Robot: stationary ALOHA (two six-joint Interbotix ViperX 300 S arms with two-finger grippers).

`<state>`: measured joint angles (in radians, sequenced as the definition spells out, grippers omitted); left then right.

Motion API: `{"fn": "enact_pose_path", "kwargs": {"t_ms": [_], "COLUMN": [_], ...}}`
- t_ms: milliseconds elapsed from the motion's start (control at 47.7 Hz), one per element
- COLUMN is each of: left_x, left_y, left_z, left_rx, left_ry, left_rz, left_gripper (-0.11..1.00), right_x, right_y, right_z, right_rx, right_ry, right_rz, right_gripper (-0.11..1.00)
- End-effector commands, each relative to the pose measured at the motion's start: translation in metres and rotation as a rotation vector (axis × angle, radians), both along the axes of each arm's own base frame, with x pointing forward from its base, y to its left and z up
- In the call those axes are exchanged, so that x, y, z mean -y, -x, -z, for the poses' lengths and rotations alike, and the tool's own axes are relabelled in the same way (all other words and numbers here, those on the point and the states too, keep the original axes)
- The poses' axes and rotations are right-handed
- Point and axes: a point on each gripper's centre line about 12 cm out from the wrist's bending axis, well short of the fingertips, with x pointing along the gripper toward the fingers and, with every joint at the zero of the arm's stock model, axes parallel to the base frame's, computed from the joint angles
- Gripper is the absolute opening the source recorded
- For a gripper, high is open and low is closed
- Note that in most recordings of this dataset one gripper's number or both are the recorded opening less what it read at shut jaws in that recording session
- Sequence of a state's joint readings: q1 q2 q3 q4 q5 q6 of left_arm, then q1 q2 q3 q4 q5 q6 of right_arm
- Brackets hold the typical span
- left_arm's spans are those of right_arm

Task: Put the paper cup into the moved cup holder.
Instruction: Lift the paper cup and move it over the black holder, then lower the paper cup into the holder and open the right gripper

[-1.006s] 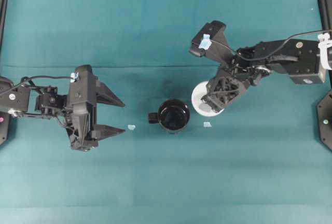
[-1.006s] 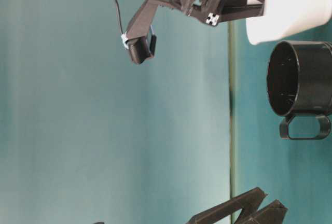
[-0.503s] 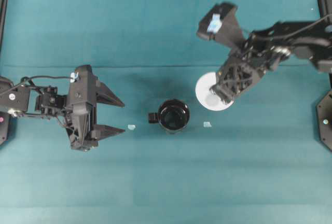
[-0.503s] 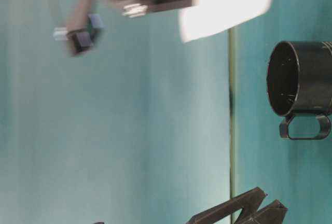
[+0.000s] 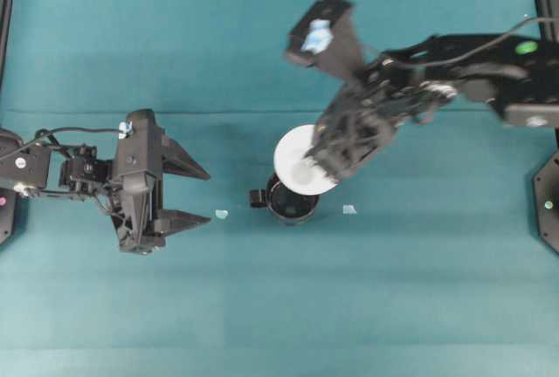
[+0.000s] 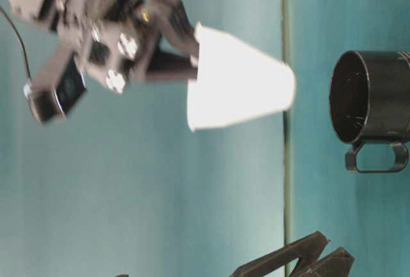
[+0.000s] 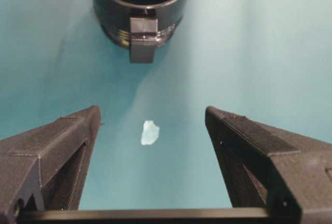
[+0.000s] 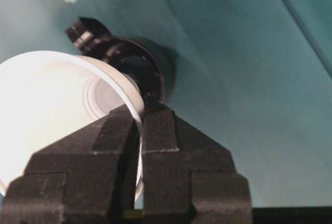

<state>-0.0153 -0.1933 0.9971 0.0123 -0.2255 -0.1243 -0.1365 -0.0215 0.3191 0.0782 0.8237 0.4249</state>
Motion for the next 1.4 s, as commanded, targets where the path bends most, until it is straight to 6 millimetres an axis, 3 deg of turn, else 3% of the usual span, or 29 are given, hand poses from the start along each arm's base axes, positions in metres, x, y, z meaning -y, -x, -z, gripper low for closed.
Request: {"fn": "enact_pose_path", "kwargs": {"t_ms": [0, 335, 1006, 1383], "left_x": [0.001, 0.001, 0.001, 0.001], "left_y": [-0.002, -0.002, -0.003, -0.003], "left_z": [-0.006, -0.006, -0.006, -0.006], "left_rx": [0.021, 0.021, 0.023, 0.021], "left_ry": [-0.001, -0.001, 0.001, -0.001], "left_rz": [0.003, 0.003, 0.002, 0.003], "left_gripper": [0.85, 0.85, 0.85, 0.85], "right_x": [-0.006, -0.015, -0.007, -0.010], "right_y": [-0.010, -0.019, -0.018, -0.019], "right_z": [-0.005, 0.035, 0.066, 0.066], "right_rx": [0.028, -0.038, -0.060, -0.058], "right_ry": [-0.003, -0.008, -0.006, -0.011], "right_rz": [-0.008, -0.030, -0.011, -0.015], "right_gripper": [-0.08, -0.08, -0.08, -0.08]}}
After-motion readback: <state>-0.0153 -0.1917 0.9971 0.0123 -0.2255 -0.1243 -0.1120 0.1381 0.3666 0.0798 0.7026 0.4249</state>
